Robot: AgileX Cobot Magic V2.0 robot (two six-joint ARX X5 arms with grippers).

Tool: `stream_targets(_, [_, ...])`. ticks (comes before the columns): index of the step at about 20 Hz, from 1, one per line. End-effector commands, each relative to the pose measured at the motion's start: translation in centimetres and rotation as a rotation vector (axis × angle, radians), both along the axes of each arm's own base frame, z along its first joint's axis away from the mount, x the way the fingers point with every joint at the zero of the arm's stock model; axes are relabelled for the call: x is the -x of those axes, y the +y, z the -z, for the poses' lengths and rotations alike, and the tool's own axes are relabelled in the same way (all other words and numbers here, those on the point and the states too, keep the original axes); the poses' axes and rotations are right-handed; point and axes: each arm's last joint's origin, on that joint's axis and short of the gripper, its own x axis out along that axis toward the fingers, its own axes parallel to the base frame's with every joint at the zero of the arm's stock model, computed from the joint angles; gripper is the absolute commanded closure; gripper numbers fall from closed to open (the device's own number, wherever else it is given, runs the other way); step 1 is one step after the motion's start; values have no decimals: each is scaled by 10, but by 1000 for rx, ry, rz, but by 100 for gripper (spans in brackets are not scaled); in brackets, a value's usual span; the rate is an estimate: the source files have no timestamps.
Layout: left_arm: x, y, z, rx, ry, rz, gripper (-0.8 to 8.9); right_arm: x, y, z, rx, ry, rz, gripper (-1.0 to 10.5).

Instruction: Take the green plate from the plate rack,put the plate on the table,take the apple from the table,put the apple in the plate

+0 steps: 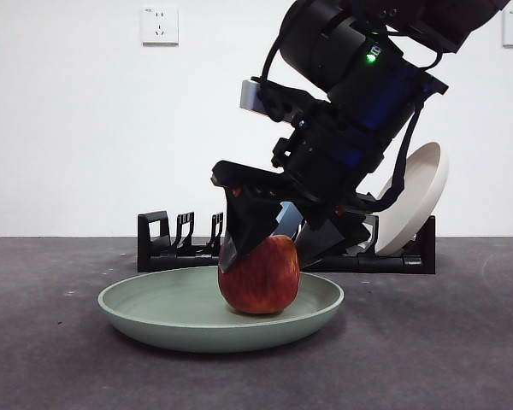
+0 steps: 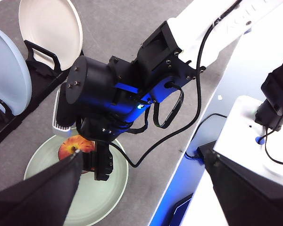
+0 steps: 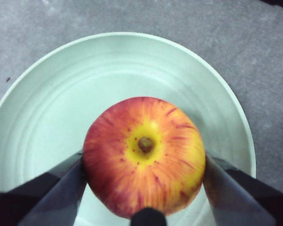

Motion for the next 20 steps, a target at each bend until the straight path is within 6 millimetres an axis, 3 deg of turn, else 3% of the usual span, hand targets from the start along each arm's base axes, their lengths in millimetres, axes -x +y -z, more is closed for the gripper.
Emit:
stream_targets(1, [0, -1, 1, -1, 6, -2, 374, 3, 0, 8, 27, 36, -8, 402])
stream_targets(5, [0, -1, 1, -1, 6, -2, 374, 5, -3, -8, -9, -4, -9, 402])
stream_targets(10, [0, -1, 1, -2, 6, -2, 374, 23, -19, -54, -65, -64, -9, 402])
stream_targets(16, [1, 1, 3, -24, 13, 1, 374, 86, -78, -117, -40, -33, -12, 411])
stream_targets(20, [3, 5, 9, -92, 47, 2, 375, 135, -121, -136, -44, 36, -55, 415])
